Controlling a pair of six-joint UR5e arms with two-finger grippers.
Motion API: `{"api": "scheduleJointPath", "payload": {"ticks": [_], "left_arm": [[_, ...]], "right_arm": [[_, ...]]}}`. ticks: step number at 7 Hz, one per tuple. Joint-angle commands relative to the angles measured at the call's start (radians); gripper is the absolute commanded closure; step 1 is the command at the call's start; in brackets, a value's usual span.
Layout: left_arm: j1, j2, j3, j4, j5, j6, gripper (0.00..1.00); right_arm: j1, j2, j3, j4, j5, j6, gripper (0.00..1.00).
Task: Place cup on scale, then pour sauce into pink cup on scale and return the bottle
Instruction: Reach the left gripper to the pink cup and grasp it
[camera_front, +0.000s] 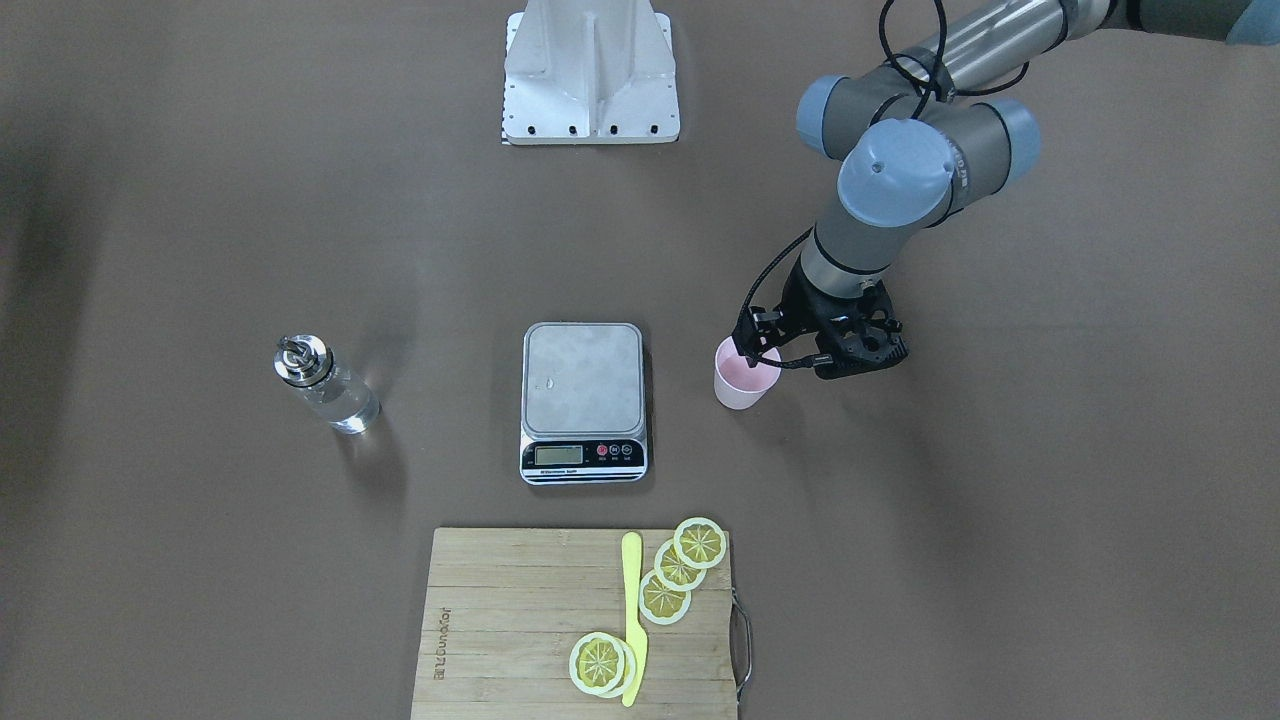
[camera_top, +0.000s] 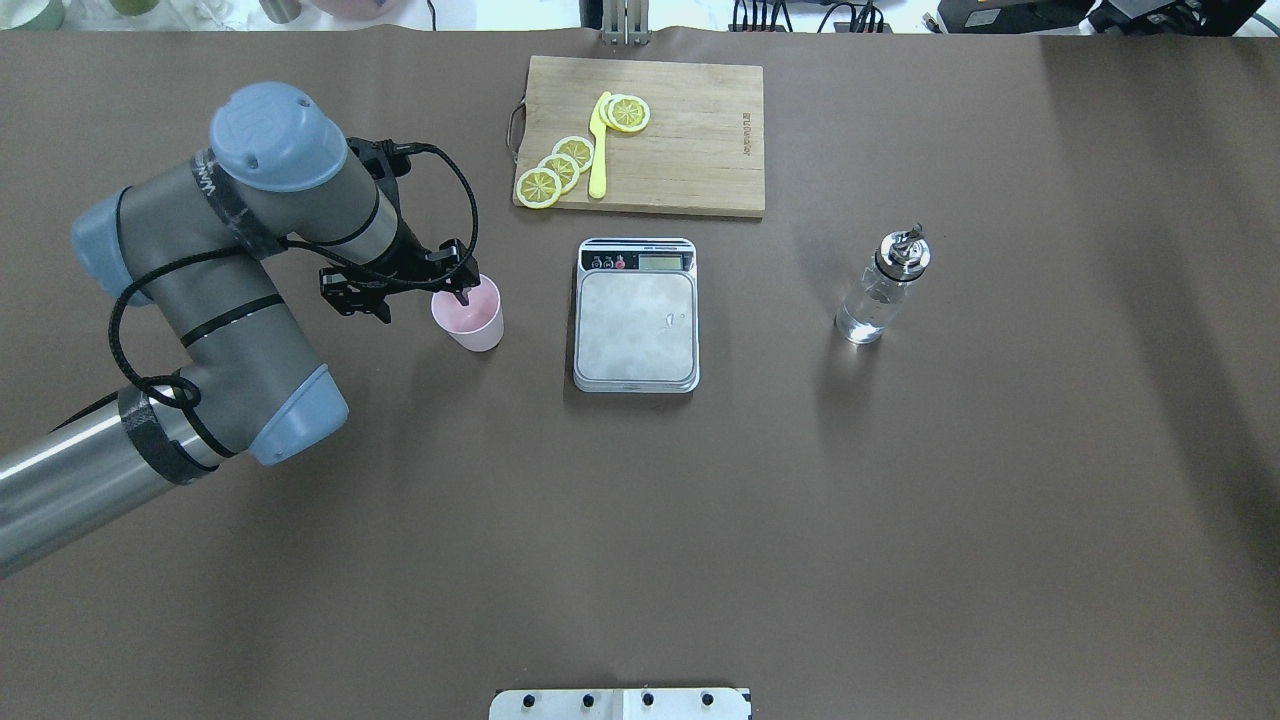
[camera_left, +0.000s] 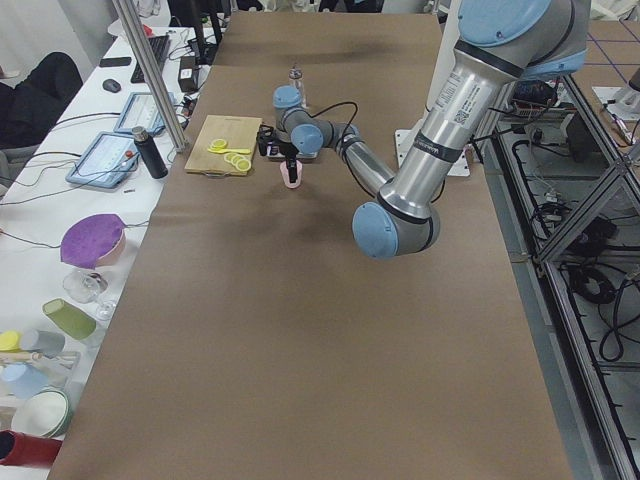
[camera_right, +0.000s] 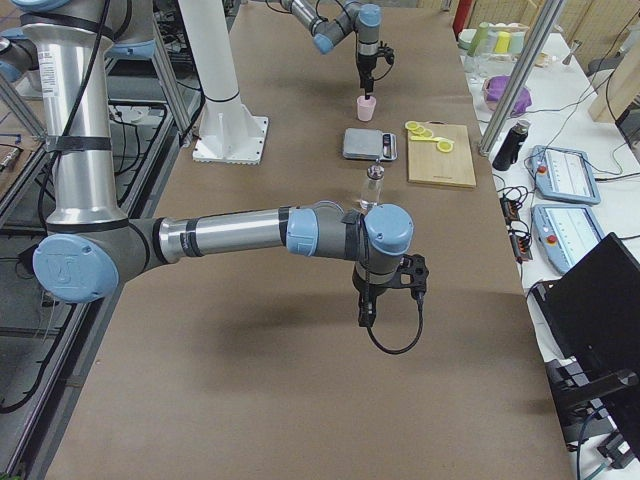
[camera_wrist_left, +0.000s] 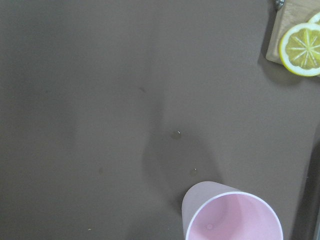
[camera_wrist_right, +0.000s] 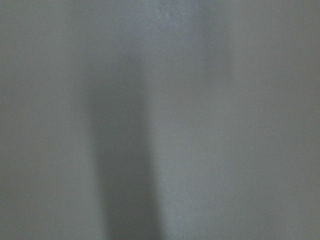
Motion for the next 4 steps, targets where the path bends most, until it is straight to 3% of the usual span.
{"api": "scheduleJointPath", "payload": {"ticks": [1, 2, 3, 4], "left_arm": [[0.01, 0.0, 0.022, -0.017, 0.004, -0.001, 0.47], [0.013, -0.005, 0.027, -0.017, 0.013, -0.016, 0.9], [0.013, -0.011, 0.028, -0.017, 0.031, -0.106, 1.0], [0.013, -0.024, 0.024, -0.018, 0.032, -0.122, 1.0]], "right_arm": [[0.0, 0.0, 0.002, 0.001, 0.002, 0.0, 0.0], [0.0, 0.0, 0.003, 0.001, 0.003, 0.0, 0.0], [0.0, 0.0, 0.003, 0.001, 0.028, 0.0, 0.0], [0.0, 0.002, 0.003, 0.002, 0.031, 0.0, 0.0]]}}
